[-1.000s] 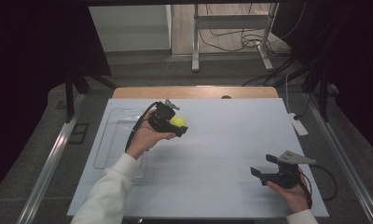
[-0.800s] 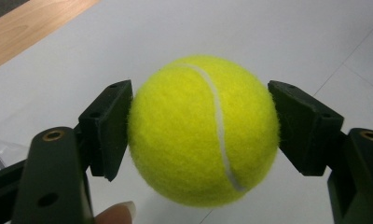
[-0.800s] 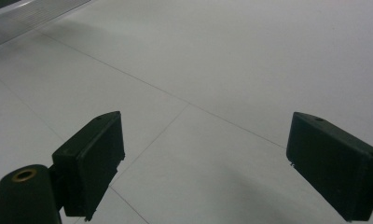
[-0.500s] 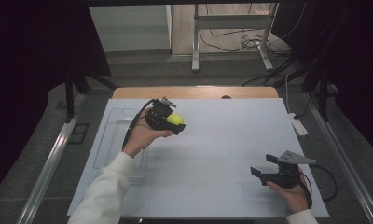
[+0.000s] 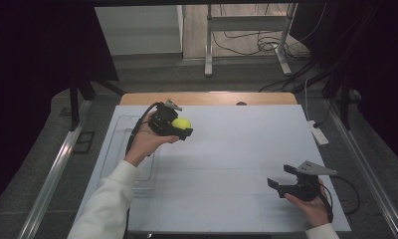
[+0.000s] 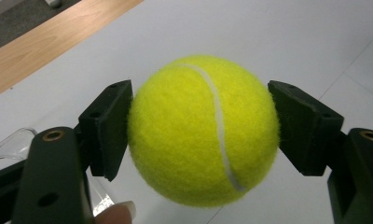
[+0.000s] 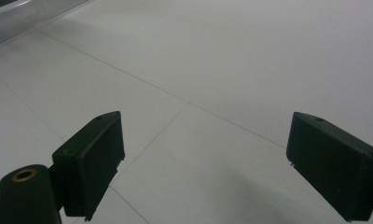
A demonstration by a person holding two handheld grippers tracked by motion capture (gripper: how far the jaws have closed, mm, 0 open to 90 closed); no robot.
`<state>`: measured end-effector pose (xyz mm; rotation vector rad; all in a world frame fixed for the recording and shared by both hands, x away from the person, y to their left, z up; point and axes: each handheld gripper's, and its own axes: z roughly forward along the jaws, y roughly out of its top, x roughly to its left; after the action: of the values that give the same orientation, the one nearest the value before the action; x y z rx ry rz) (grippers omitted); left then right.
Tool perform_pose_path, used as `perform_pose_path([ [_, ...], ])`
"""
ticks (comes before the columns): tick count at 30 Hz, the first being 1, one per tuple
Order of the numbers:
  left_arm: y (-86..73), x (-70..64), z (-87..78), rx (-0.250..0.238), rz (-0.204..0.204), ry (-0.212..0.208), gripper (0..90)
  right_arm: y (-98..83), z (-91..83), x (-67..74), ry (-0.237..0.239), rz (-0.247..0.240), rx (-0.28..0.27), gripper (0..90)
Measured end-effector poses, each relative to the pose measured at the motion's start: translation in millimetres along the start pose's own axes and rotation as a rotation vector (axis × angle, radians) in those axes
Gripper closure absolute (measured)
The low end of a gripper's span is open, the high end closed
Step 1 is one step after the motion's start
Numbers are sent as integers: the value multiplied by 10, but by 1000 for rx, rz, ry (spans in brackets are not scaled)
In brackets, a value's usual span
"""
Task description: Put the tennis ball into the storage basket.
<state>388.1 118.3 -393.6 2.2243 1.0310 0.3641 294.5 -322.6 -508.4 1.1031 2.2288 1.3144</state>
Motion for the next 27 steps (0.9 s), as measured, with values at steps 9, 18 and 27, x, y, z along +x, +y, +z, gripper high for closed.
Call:
perform_pose_path([
  [9, -22, 61, -60, -10, -11, 12, 266, 0, -1, 1, 0, 1, -1, 113],
  [18, -33, 114, -111, -20, -21, 32, 266, 0, -1, 2, 0, 1, -2, 113],
  [27, -51, 177, -154, -23, -38, 43, 266, -1, -1, -2, -1, 2, -3, 113],
])
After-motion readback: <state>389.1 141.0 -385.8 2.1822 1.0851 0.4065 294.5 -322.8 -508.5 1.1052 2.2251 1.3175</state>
